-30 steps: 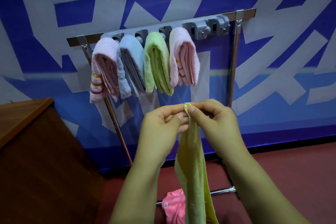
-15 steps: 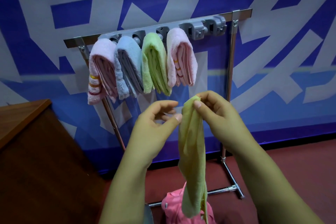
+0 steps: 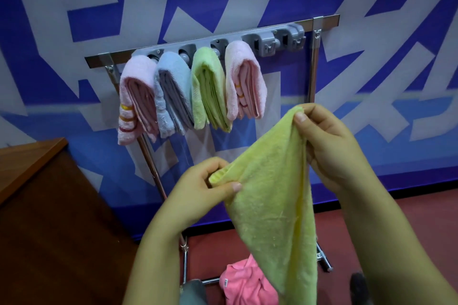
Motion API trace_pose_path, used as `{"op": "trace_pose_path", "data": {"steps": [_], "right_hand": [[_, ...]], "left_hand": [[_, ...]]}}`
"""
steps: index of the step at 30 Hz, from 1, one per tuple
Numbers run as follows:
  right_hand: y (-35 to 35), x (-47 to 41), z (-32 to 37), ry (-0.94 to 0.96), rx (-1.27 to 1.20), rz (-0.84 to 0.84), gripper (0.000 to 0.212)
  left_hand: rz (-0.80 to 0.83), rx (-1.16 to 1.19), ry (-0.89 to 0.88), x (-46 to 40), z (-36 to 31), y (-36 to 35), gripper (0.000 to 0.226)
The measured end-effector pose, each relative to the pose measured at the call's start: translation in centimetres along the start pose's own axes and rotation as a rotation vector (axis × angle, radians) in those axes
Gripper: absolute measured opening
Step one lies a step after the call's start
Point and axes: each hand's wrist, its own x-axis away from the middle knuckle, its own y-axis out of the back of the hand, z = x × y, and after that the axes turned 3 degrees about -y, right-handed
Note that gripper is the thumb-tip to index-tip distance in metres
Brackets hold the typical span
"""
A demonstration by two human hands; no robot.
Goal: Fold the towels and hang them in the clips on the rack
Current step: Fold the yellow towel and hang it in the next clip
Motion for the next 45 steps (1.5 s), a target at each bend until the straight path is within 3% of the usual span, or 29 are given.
{"op": "trace_pose_path", "data": {"steps": [4,12,14,16,18,21,24,26,29,33,38,45], "right_hand": [[1.0,-0.1,0.4,0.006,0.058,-0.059,0.017],[2.2,0.2,2.0,0.151,0.214,-0.026,0.015],[2.3,0.2,1.9,0.145,0.221,-0.033,0.015],[2.6,0.2,1.6,0.115,0.206,-0.023,0.013],[3.0,0.5,1.5,0.079,0.079,0.064,0.004],[3.3,0.9,1.7,0.045,-0.092,0.214,0.029],[2.7,0.5,1.5,-0.023,-0.192,0.199,0.023],[2.0,0.2,0.8,-0.119,-0.213,0.092,0.01],[0.8,-0.2,-1.0,-0.25,-0.227,-0.043,0.012],[-1.0,0.4,-2.8,-0.257,-0.155,-0.182,0.009],[-3.2,1.5,-2.7,-0.113,0.027,-0.172,0.008],[-3.9,2.6,-1.8,-0.012,0.129,-0.09,0.01]], "left_hand": [[-0.14,0.074,-0.055,0.1,-0.2,1.4,0.01],[-0.432,0.306,-0.25,-0.8,-1.9,2.6,0.018],[-0.429,0.397,-0.232,-0.9,-1.5,2.6,0.009],[-0.4,0.459,-0.189,-0.8,-0.7,2.6,0.036],[-0.373,0.576,-0.169,-0.5,-0.6,2.5,0.043],[-0.279,0.728,-0.157,0.2,-1.4,2.4,0.04],[-0.265,0.807,-0.094,0.1,-1.9,2.4,0.039],[-0.35,0.784,0.024,-0.5,-2.1,2.0,0.03],[-0.464,0.73,0.144,-1.2,-2.0,0.8,0.007],[-0.464,0.686,0.141,-1.1,-2.6,-1.3,0.016],[-0.374,0.597,0.098,-1.0,-3.3,-3.3,0.013],[-0.373,0.538,0.033,-0.4,-4.6,-3.8,0.005]]}}
